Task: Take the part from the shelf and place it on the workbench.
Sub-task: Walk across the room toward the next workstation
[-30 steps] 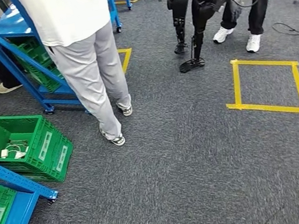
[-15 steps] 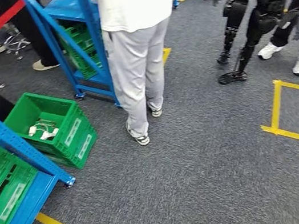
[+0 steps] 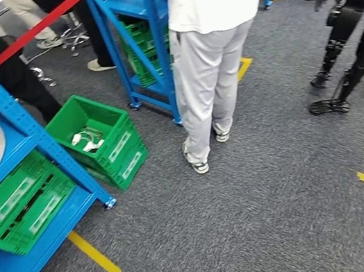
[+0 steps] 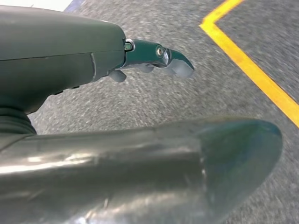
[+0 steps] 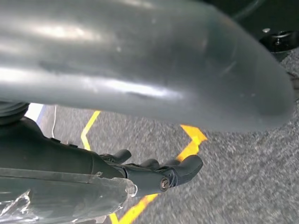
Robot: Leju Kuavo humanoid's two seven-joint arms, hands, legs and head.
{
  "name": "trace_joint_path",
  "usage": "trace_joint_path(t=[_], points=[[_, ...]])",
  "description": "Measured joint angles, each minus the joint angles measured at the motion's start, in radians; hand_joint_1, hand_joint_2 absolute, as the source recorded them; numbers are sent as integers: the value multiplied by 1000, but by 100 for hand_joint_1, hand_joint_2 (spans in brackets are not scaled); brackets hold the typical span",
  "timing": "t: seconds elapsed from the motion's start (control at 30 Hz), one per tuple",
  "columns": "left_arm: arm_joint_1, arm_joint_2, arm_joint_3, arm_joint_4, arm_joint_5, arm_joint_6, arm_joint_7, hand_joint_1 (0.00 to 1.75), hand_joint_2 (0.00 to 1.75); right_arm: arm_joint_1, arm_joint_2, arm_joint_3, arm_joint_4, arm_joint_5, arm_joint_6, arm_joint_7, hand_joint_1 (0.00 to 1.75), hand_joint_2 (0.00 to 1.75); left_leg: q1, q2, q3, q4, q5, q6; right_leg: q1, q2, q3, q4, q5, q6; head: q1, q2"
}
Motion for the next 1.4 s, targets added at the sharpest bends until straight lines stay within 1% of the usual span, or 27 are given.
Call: trace_joint_path(t=[0.03,0.07,0.1,0.17,0.2,0.27,0.3,0.37,0.43,0.47,0.5,0.53,0.57,0.6,0.67,0.73,0.8,0.83,0.87,0.97,1.03,1.1,1.17,1.23,1.3,1.33,1.4], points=[[1,0,0,0,-1,0,-2,0,0,-1,0,0,0,0,0,0,0,0,1,2,3,-1,12,-2,0,-14,2,0,-2,1,0,0],[3,1,0,0,-2,0,-3,0,0,-2,0,0,0,0,0,0,0,0,3,7,27,-40,39,-3,-1,-27,4,0,-4,3,0,0],[3,1,0,0,-4,0,-4,0,0,-2,0,0,0,0,1,0,0,0,3,25,65,-103,71,-4,-1,-39,9,0,-7,6,0,0],[0,0,0,0,-6,0,-5,0,0,-3,0,0,0,0,1,0,0,0,1,72,134,-224,107,0,6,-61,14,2,-18,16,-3,0],[-2,-1,0,0,-7,-1,-8,0,0,-3,0,0,0,0,1,0,0,0,-1,87,151,-255,110,6,10,-70,18,0,-23,20,-3,0],[-3,-2,0,0,-7,-3,-15,0,0,-5,0,0,0,1,1,0,0,0,-1,73,155,-265,105,23,14,-90,31,-5,-28,29,-1,0],[-1,-2,0,0,-6,-5,-19,0,0,-6,0,0,0,2,1,-1,0,0,0,62,155,-266,105,29,13,-87,35,-5,-32,34,0,0],[0,-2,0,0,-5,-6,-23,0,0,-8,0,0,0,3,1,-2,0,0,5,41,157,-268,107,42,9,-47,19,43,-64,43,2,0],[-2,-1,1,0,-1,-6,-27,0,0,-7,0,0,0,8,1,-2,0,0,6,18,158,-268,107,51,6,1,-45,174,-127,48,6,0],[-2,-2,2,0,3,-6,-29,0,0,-6,0,0,0,14,1,-1,0,0,6,4,158,-268,107,53,6,9,-83,244,-152,49,7,0],[-1,-2,4,0,9,-6,-30,0,0,-5,0,0,0,22,1,2,0,0,5,-10,159,-268,106,53,7,12,-111,288,-159,48,7,0],[0,-1,8,0,16,-6,-31,0,0,-4,0,1,0,32,1,4,0,0,5,-24,160,-268,106,53,7,14,-121,292,-144,46,8,0],[1,-1,12,0,23,-6,-32,0,0,-5,0,2,0,41,0,6,0,0,5,-39,162,-268,106,53,6,17,-112,257,-111,44,8,0],[1,-1,15,0,28,-7,-32,0,0,-6,0,2,0,48,0,8,0,0,6,-53,164,-268,106,52,5,28,-86,191,-68,42,8,0],[1,-2,22,0,33,-6,-31,0,0,-9,0,4,0,57,1,8,0,0,5,-78,165,-266,106,45,-1,79,-33,62,-12,38,7,0],[3,-3,29,0,33,-6,-31,0,0,-14,0,5,0,61,1,8,0,0,7,-98,161,-269,109,31,-2,108,-11,14,-3,31,6,0],[6,-3,33,0,33,-5,-31,0,0,-18,-1,5,0,62,1,8,0,0,11,-113,156,-274,115,16,0,87,-7,7,4,19,6,0],[8,-3,34,0,33,-5,-31,0,0,-19,-1,5,0,63,2,7,0,0,11,-108,153,-273,114,11,0,76,-5,3,8,13,6,0],[8,-4,34,0,32,-5,-31,0,0,-19,-1,5,0,63,3,7,0,0,9,-89,142,-252,98,6,-2,63,-3,-3,11,7,2,0],[3,-7,34,0,26,-10,-31,0,0,-15,-2,4,0,57,6,6,0,0,5,-13,57,-79,2,-3,0,17,-1,-9,13,-4,-8,0],[3,-7,34,0,17,-16,-31,0,0,-12,-2,4,0,52,7,6,0,0,6,-1,22,-3,-15,-6,0,-13,-1,-9,10,-5,-8,0],[5,-7,34,0,10,-20,-31,0,0,-12,-2,4,0,48,8,4,0,0,8,9,62,-71,37,-7,-1,-38,3,-9,7,-1,-8,0],[2,-8,33,0,0,-22,-31,0,0,-13,-2,2,0,40,8,1,0,0,6,58,138,-206,93,-5,3,-59,8,-6,-1,8,-12,0],[-2,-10,32,1,-14,-24,-31,0,0,-12,-2,-3,0,31,8,-2,0,0,3,91,173,-273,105,7,13,-77,13,-7,-9,17,-11,0],[-3,-11,30,1,-28,-25,-31,0,0,-12,-2,-9,0,23,8,-4,0,0,2,71,173,-279,102,23,16,-97,25,-13,-13,25,-6,0],[-2,-11,30,1,-33,-25,-31,0,0,-12,-2,-13,0,21,8,-5,0,0,3,60,174,-281,103,30,14,-91,28,-11,-18,31,-5,0],[-2,-10,30,1,-39,-27,-31,0,0,-11,-2,-19,0,20,8,-6,0,0,7,38,175,-284,106,43,9,-45,6,45,-53,40,-1,0]])
